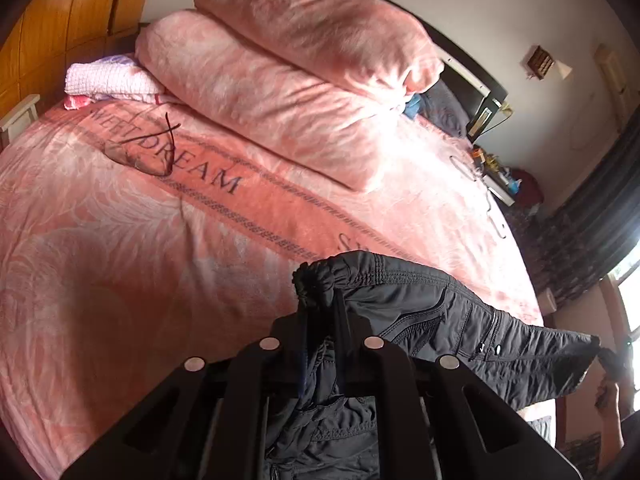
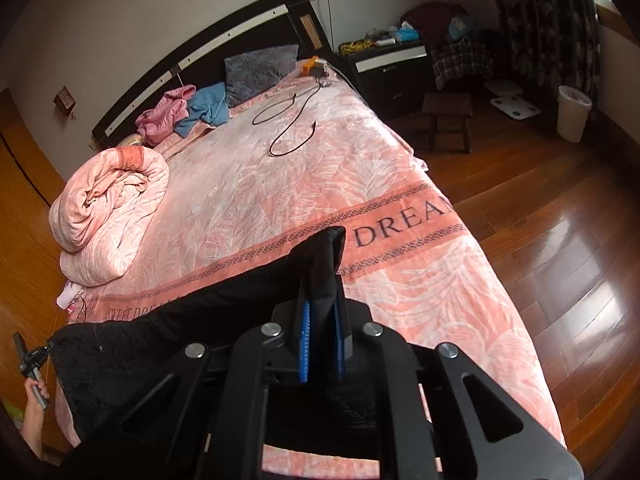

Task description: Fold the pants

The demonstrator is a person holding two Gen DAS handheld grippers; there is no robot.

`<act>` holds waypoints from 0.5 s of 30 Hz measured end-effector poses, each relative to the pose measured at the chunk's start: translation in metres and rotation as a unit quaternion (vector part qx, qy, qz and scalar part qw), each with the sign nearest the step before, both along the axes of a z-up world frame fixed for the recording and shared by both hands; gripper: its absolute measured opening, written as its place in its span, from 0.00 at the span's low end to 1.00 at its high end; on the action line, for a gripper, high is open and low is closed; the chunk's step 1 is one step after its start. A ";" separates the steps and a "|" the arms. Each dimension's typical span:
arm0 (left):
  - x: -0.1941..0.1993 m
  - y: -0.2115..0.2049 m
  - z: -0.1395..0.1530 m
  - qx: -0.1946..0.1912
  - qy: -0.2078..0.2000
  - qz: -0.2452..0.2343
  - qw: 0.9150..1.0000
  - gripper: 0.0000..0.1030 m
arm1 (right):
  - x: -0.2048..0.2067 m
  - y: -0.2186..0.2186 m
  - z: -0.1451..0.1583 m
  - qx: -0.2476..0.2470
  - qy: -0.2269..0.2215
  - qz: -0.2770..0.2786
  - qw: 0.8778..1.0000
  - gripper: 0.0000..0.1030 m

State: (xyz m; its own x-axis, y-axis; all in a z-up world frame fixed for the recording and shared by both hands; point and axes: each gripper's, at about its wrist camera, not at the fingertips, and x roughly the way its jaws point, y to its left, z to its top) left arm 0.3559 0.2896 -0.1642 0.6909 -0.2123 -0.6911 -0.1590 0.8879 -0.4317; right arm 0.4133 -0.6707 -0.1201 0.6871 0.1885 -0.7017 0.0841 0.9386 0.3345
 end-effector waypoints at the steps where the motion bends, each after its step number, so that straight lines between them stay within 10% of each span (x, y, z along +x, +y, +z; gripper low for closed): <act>1: -0.011 -0.001 0.005 -0.003 -0.008 -0.001 1.000 0.10 | -0.023 -0.005 0.001 -0.004 -0.010 -0.008 1.000 0.08; 15: -0.155 0.014 -0.006 -0.018 -0.010 0.010 1.000 0.11 | -0.260 -0.013 -0.061 0.013 -0.026 -0.130 0.991 0.15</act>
State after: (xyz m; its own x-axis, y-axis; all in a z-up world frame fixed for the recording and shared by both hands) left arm 0.2009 0.3039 -0.1702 0.7091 -0.2217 -0.6693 -0.1683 0.8686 -0.4660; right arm 0.1530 -0.6836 -0.1807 0.7496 0.0179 -0.6617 0.3046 0.8782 0.3687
